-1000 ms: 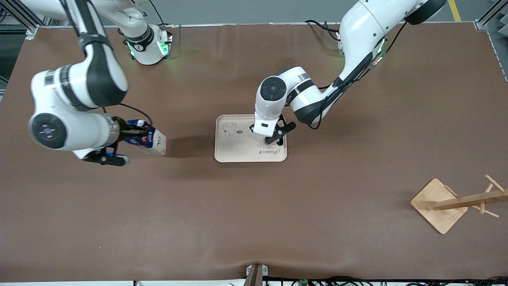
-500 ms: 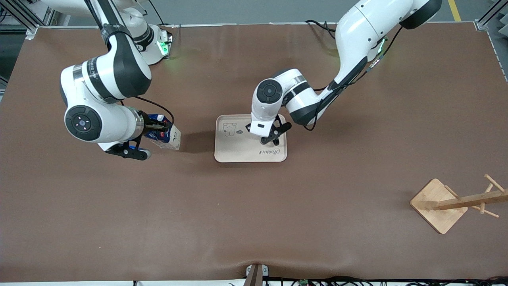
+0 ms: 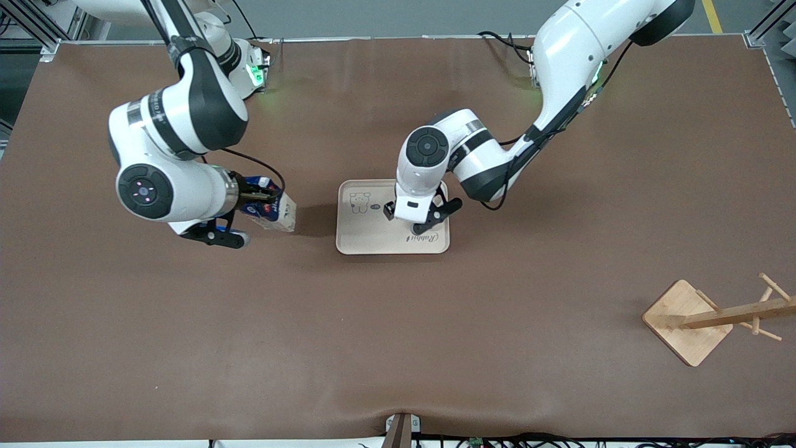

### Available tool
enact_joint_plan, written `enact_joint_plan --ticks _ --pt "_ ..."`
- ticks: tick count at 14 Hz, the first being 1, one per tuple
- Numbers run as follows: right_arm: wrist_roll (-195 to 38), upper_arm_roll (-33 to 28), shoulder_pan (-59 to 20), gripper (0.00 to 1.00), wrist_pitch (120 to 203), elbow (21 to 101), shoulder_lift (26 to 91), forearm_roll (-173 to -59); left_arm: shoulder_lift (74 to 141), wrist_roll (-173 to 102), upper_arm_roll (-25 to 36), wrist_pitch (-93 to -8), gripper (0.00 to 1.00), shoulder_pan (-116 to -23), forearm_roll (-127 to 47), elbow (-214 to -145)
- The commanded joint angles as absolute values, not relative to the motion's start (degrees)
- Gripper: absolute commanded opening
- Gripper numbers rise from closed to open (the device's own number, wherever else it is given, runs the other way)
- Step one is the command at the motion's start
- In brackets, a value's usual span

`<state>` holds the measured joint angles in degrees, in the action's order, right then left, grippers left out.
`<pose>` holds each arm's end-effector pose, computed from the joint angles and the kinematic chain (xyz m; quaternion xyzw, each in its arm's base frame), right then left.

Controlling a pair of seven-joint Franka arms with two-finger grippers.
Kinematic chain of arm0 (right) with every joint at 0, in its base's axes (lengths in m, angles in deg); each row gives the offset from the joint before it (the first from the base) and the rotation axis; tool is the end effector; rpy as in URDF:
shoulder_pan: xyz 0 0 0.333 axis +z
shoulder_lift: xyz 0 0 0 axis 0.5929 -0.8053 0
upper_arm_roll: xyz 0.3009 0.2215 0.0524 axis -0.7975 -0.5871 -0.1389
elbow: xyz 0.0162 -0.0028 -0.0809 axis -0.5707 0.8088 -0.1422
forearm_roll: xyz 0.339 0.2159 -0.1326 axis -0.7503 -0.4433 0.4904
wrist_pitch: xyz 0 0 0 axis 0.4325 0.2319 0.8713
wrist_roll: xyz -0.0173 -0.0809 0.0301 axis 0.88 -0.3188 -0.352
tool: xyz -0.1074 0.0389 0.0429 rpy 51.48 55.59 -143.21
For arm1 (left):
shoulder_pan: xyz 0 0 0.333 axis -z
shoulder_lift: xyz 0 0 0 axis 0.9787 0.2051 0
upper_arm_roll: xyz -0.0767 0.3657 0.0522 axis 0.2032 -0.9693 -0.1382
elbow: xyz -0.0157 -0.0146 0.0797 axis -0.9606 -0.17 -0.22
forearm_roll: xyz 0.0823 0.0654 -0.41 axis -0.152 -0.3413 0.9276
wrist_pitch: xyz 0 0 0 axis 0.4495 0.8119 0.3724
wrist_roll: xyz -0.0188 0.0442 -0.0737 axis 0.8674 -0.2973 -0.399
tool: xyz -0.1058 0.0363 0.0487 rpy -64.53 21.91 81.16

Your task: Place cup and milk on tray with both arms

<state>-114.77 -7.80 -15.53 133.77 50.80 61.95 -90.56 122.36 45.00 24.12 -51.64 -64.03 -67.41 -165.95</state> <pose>0.6154 0.2551 0.4613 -0.9727 0.1086 0.2052 0.0052 0.5668 -0.5163 0.3324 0.9543 0.2925 -0.0561 0.0242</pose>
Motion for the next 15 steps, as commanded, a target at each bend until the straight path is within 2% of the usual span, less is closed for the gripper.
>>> enact_joint_plan --ticks 1,5,8,11,12,13,14,15 --pt "-117.8 -7.3 -11.5 0.00 138.6 52.4 61.9 -93.0 120.6 36.8 24.3 -42.4 1.00 -67.9 -67.3 -158.8" --pt "-127.3 -7.2 -4.1 0.00 146.0 55.1 61.7 -92.9 114.0 24.0 24.3 -40.1 1.00 -77.0 -67.5 -158.6" --pt "-127.8 -7.2 0.4 0.00 154.1 60.4 61.5 -92.9 110.0 12.6 24.3 -33.7 1.00 -82.9 -67.4 -158.6" --pt "-127.7 -7.1 2.8 0.08 156.7 61.6 60.3 -92.1 104.8 1.1 24.3 -29.6 1.00 -88.7 -67.2 -158.6" --pt "-127.7 -7.1 3.0 0.18 156.7 61.7 60.0 -92.2 103.1 -2.0 24.4 -29.1 1.00 -90.4 -66.9 -158.6" --pt "-127.6 -7.1 3.1 0.38 156.7 61.8 59.7 -92.1 101.3 -4.8 24.5 -27.9 1.00 -91.6 -66.8 -158.6" --pt "-127.6 -7.1 3.3 0.75 156.6 61.7 59.5 -92.1 99.8 -7.7 24.5 -26.3 1.00 -92.5 -66.7 -158.6" --pt "-127.6 -7.1 3.3 1.00 156.5 61.6 59.6 -92.1 98.5 -10.1 24.6 -24.4 1.00 -93.3 -66.6 -158.5"
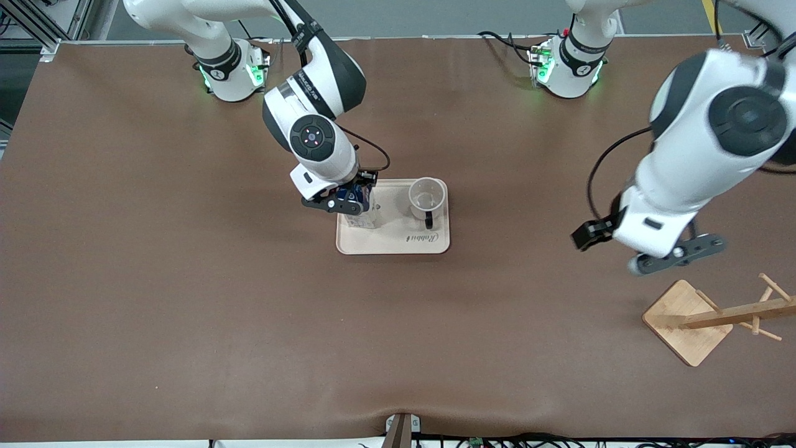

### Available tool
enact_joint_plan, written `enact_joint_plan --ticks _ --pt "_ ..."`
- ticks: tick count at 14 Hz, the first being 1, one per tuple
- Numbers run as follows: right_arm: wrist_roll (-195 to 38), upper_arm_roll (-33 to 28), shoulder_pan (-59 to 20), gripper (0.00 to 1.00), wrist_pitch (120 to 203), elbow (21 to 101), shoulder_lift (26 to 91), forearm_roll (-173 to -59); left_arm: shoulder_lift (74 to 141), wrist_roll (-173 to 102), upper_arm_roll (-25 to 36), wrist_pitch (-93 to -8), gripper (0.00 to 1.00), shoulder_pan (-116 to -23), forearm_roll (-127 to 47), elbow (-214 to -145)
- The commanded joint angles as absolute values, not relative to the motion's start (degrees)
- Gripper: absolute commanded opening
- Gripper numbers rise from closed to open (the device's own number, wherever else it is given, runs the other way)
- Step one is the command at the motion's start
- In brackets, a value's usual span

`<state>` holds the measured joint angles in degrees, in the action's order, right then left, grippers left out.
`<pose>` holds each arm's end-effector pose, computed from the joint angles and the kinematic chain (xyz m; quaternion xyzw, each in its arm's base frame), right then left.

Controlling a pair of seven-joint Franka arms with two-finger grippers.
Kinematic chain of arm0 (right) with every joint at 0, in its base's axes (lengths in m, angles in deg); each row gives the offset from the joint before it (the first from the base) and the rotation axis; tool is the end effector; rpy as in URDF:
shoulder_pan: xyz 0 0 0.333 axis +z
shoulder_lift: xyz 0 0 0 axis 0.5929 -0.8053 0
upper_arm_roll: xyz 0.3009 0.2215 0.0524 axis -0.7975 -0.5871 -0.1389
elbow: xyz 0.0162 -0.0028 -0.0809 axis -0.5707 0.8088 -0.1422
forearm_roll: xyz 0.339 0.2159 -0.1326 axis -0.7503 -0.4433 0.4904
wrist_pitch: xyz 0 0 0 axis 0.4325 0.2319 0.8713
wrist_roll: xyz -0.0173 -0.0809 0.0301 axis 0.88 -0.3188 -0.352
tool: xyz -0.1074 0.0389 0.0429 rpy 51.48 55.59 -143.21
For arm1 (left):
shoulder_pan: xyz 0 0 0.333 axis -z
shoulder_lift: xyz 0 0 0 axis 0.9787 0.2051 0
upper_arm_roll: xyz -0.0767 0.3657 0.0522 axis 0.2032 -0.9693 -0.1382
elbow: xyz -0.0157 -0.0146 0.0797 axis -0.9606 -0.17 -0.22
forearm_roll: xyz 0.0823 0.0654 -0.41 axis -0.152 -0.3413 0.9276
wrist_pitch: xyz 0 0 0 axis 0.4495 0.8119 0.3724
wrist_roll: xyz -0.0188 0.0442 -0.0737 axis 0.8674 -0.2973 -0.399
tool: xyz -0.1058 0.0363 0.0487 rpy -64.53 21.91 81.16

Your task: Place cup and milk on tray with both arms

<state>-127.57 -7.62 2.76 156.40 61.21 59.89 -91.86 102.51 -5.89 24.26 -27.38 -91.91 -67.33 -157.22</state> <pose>0.5213 0.4385 0.3728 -0.9862 0.0969 0.1341 0.0089 0.6806 -0.1685 0.5968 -0.9919 -0.1166 -0.0261 0.0434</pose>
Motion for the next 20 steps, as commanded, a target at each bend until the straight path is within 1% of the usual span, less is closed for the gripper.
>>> enact_joint_plan --ticks 1,3,4,6,8,10,12,14,16,18,20 --pt "-127.6 -7.1 3.2 1.00 156.0 61.1 59.7 -92.2 97.2 -11.8 24.5 -22.7 1.00 -93.6 -66.6 -158.5" --pt "-127.5 -6.9 2.4 1.00 154.4 59.0 59.9 -92.2 94.4 -13.1 24.5 -20.8 1.00 -93.6 -66.6 -158.5" --pt "-127.5 -6.8 2.1 1.00 152.2 57.0 60.0 -92.2 93.1 -14.1 24.3 -20.3 1.00 -93.6 -66.6 -158.6" --pt "-127.5 -6.8 -0.1 1.00 147.4 52.0 59.9 -92.5 92.2 -16.5 24.0 -19.9 1.00 -93.7 -66.6 -158.5" --pt "-127.2 -6.8 -2.3 1.00 145.3 46.5 59.9 -93.0 91.0 -21.1 22.6 -19.9 1.00 -94.2 -64.8 -158.7" --pt "-126.2 -6.8 -4.4 1.00 145.5 42.8 60.0 -92.5 88.0 -26.2 17.3 -19.9 1.00 -91.8 -62.2 -160.1" --pt "-124.8 -6.7 -7.8 1.00 144.1 38.9 60.0 -91.9 84.7 -28.4 9.2 -19.9 1.00 -87.0 -58.8 -163.1" --pt "-123.8 -6.8 -14.0 1.00 140.7 37.7 60.1 -92.0 82.6 -30.0 2.8 -19.9 1.00 -83.3 -56.0 -165.3" --pt "-119.8 -6.6 -18.1 1.00 140.5 37.6 60.8 -91.2 80.3 -32.3 -3.0 -19.9 1.00 -79.2 -55.1 -167.7" --pt "-108.7 -6.5 -24.7 1.00 139.0 38.1 61.3 -90.3 78.1 -32.4 -4.5 -20.4 1.00 -79.3 -51.8 -170.7" --pt "-96.3 -6.3 -28.9 1.00 134.7 38.6 63.5 -89.3 77.1 -31.4 -4.7 -21.4 1.00 -79.3 -51.6 -171.7"
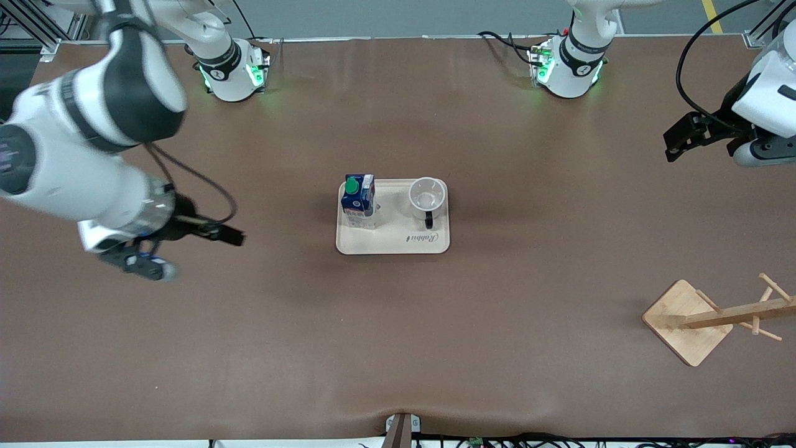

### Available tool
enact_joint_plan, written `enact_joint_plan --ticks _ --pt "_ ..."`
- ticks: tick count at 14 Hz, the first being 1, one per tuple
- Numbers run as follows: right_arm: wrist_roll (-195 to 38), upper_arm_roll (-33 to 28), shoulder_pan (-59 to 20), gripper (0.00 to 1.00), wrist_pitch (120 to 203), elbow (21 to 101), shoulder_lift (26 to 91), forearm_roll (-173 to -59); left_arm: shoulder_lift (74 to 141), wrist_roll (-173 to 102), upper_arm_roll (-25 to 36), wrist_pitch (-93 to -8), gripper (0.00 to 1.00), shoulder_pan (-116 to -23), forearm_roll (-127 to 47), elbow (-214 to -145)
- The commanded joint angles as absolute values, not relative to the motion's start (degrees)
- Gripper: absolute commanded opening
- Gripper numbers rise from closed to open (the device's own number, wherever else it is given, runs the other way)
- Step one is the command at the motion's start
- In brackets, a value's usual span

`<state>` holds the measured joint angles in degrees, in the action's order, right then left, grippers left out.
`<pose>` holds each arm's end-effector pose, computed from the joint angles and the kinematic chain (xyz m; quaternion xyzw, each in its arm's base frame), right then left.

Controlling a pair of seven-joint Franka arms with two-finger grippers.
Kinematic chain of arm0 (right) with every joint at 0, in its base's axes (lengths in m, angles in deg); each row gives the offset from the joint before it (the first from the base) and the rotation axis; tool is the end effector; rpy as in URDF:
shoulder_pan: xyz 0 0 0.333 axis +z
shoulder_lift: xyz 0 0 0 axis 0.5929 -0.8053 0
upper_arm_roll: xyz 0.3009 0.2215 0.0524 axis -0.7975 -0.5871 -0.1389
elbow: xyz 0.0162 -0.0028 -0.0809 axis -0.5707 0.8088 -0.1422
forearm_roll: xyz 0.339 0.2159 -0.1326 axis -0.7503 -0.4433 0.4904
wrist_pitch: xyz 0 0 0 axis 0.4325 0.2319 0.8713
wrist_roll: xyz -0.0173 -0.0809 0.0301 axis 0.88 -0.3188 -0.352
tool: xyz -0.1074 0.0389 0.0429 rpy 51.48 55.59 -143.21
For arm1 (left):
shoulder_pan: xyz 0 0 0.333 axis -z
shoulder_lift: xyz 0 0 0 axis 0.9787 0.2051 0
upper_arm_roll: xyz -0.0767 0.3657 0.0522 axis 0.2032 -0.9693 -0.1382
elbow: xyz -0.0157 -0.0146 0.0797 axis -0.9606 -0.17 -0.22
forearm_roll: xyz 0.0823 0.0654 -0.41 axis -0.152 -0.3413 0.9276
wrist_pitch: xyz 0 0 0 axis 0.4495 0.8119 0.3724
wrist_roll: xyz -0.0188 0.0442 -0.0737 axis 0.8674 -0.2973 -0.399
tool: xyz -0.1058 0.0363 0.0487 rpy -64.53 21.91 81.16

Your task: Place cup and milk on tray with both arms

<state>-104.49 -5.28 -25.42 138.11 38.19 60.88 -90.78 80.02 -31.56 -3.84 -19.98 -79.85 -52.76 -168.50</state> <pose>0.7008 0.1285 0.5584 -0.9876 0.1213 0.0662 0.0748 0.5625 -0.0665 0.6998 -0.9990 -0.0295 -0.0050 0.0323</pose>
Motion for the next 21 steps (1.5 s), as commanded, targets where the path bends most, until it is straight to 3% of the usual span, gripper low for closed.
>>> enact_joint_plan --ticks 1,3,7,8,11,15,21 --pt "-92.5 -6.3 -30.5 1.00 134.0 40.4 64.4 -87.1 77.3 -31.4 -4.7 -21.6 1.00 -79.3 -51.6 -171.6" --pt "-89.0 -6.3 -33.5 1.00 133.6 43.6 68.1 -85.8 77.8 -31.5 -4.7 -21.7 1.00 -79.3 -51.8 -171.1" --pt "-89.7 -6.8 -33.5 1.00 128.3 54.7 81.6 -80.5 77.7 -31.7 -4.4 -21.3 1.00 -79.3 -51.7 -170.9" --pt "-89.7 -6.5 -34.1 1.00 130.7 56.4 82.9 -80.5 77.7 -32.3 -4.4 -21.3 1.00 -79.3 -51.7 -171.0" --pt "-89.0 -6.4 -35.7 1.00 132.4 55.5 81.8 -80.5 77.6 -31.7 -4.4 -20.3 1.00 -79.4 -51.7 -171.0" --pt "-89.0 -6.6 -35.2 1.00 129.4 44.7 78.7 -79.9 77.3 -32.4 -4.4 -20.0 1.00 -79.4 -51.5 -170.9" --pt "-81.8 -6.6 -39.6 1.00 131.2 45.2 77.7 -82.1 77.7 -32.3 -4.3 -19.8 1.00 -79.1 -50.3 -170.1"
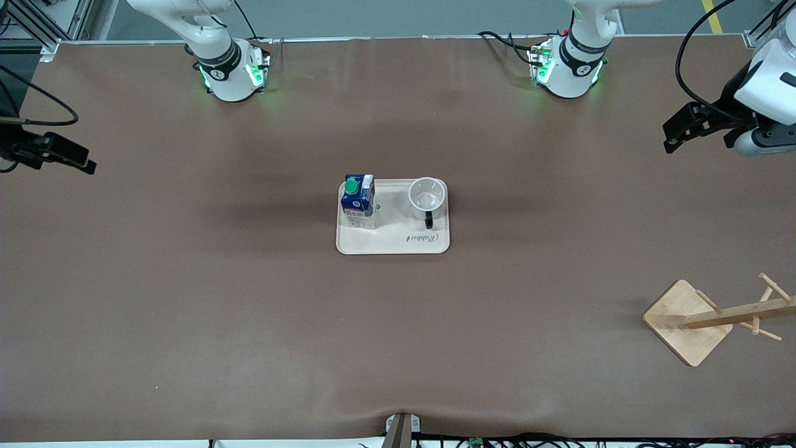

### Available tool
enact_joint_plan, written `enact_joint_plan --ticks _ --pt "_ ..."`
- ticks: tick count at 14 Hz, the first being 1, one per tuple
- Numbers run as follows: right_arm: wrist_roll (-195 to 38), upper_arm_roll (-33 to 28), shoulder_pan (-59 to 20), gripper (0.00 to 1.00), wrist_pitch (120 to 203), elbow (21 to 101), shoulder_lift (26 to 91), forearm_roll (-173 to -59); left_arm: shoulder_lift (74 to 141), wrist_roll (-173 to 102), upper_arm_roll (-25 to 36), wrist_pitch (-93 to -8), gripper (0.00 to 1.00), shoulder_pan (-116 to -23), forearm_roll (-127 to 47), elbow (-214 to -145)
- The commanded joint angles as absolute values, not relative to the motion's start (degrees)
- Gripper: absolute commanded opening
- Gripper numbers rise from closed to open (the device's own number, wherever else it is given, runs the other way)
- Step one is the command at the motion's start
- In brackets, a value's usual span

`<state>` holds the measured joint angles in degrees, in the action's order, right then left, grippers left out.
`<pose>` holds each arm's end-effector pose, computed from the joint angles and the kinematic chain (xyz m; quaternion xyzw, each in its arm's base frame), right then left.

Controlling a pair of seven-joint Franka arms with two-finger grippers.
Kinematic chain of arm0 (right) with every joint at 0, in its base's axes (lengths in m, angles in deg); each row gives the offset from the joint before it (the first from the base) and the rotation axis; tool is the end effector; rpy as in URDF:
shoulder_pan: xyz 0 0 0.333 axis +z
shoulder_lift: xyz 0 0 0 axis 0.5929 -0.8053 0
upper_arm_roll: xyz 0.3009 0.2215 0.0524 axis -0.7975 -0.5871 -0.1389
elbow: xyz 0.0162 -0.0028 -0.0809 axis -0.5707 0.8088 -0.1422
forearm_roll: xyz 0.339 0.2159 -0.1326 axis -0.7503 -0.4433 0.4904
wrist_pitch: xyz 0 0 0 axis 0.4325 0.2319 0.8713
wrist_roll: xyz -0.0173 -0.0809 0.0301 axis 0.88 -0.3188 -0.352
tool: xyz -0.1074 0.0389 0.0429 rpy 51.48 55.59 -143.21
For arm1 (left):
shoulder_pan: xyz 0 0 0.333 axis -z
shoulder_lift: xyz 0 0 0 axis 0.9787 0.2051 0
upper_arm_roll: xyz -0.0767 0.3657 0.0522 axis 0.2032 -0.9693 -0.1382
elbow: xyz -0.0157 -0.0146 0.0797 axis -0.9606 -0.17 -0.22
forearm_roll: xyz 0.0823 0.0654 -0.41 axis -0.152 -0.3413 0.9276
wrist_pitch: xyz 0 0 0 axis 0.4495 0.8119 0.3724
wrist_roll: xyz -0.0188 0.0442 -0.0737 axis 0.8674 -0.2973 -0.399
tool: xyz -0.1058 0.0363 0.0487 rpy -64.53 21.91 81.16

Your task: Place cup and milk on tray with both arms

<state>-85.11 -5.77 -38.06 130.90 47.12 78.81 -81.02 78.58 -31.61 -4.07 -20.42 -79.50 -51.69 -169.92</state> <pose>0.5950 -0.0391 0.6744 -0.9981 0.0518 0.0297 0.0131 0.5534 -0.0702 0.7020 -0.9993 -0.0274 -0.0077 0.0244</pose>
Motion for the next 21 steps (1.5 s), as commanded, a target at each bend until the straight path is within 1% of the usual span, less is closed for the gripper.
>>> enact_joint_plan --ticks 1,4,21 --pt "-81.4 -6.8 -38.8 1.00 131.2 44.2 77.6 -81.2 77.7 -32.2 -4.2 -19.1 1.00 -79.0 -50.3 -170.1" --pt "-81.4 -6.6 -38.8 1.00 130.7 43.1 77.7 -81.0 77.8 -32.5 -4.2 -19.1 1.00 -79.1 -49.0 -169.8" --pt "-81.6 -6.4 -39.7 1.00 130.7 43.1 77.7 -81.5 80.0 -31.6 -4.3 -19.0 1.00 -78.9 -49.3 -168.0"
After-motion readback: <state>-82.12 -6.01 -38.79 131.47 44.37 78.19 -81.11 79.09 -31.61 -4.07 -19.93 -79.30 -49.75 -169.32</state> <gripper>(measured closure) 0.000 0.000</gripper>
